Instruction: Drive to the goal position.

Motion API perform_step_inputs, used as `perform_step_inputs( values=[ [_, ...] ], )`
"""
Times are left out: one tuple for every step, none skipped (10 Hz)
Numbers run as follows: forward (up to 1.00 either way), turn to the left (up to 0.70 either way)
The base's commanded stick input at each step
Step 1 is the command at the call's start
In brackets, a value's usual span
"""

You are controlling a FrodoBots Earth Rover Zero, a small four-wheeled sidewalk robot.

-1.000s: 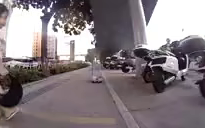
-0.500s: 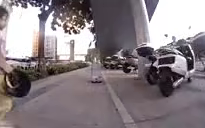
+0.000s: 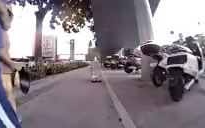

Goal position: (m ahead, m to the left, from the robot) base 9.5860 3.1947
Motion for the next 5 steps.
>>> perform_step_inputs(
  values=[
    [0.7,0.0],
    [0.7,0.0],
    [0.7,0.0],
    [0.51,0.0],
    [0.45,0.0]
  ],
)
